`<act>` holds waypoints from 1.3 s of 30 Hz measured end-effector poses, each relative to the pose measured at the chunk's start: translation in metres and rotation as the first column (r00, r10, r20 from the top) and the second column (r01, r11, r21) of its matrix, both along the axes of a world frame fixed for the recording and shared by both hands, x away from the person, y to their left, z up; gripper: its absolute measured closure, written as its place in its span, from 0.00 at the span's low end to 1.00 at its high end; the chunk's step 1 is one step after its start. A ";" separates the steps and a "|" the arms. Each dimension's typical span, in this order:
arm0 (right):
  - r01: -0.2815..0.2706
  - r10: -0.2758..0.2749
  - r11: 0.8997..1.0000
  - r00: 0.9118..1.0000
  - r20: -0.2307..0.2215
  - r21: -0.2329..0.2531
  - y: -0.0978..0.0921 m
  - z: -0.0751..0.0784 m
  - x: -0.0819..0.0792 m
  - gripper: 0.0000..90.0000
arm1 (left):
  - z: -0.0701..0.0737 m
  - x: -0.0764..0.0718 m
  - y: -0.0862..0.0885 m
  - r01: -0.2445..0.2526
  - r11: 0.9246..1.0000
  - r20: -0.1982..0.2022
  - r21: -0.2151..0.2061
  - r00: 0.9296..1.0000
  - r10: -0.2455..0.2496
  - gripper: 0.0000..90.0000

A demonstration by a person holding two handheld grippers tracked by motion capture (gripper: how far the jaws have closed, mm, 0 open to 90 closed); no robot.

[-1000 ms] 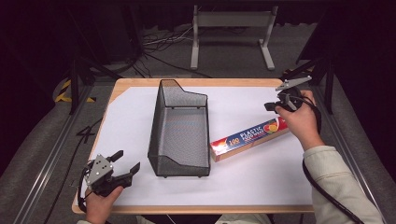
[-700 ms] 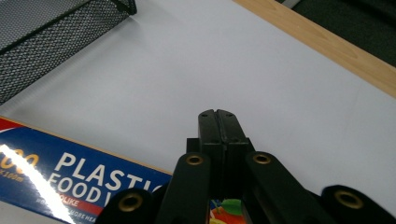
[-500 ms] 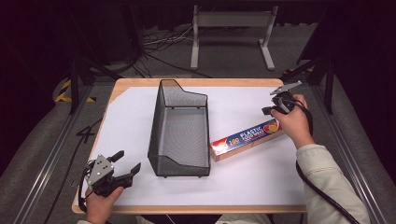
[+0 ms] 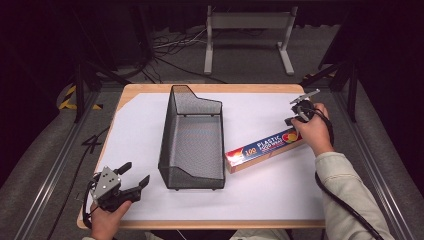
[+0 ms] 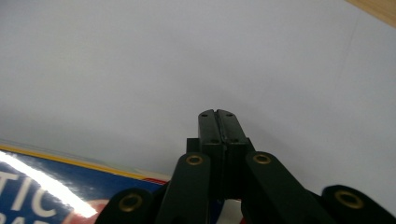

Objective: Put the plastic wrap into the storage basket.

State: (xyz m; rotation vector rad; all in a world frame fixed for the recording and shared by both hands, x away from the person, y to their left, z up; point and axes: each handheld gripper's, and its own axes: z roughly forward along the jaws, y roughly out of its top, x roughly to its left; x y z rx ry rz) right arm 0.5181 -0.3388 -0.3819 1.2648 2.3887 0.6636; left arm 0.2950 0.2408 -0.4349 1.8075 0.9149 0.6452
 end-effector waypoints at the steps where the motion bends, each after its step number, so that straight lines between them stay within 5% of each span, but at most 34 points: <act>1: 0.007 -0.007 1.000 1.000 -0.006 0.000 -0.001 -0.001 0.001 1.00 | 0.000 0.000 0.000 -0.001 1.000 0.000 -0.001 1.000 0.001 0.28; 12: 0.029 -0.030 1.000 0.998 -0.051 -0.008 -0.003 -0.008 0.003 1.00 | 0.000 0.000 -0.001 0.007 1.000 -0.003 -0.001 1.000 -0.007 0.28; 18: 0.037 -0.051 0.994 0.988 -0.144 -0.099 0.000 -0.008 0.002 1.00 | 0.001 -0.001 0.000 0.009 1.000 0.000 0.003 1.000 -0.009 0.28; 30: 0.081 -0.083 0.997 0.980 -0.184 -0.018 -0.023 -0.013 -0.033 1.00 | 0.000 0.003 -0.004 0.017 1.000 -0.019 0.004 1.000 -0.017 0.27; 39: 0.099 -0.096 0.995 0.954 -0.285 -0.002 -0.035 -0.010 -0.066 1.00 | -0.001 0.004 -0.004 0.019 1.000 -0.019 0.012 1.000 -0.019 0.27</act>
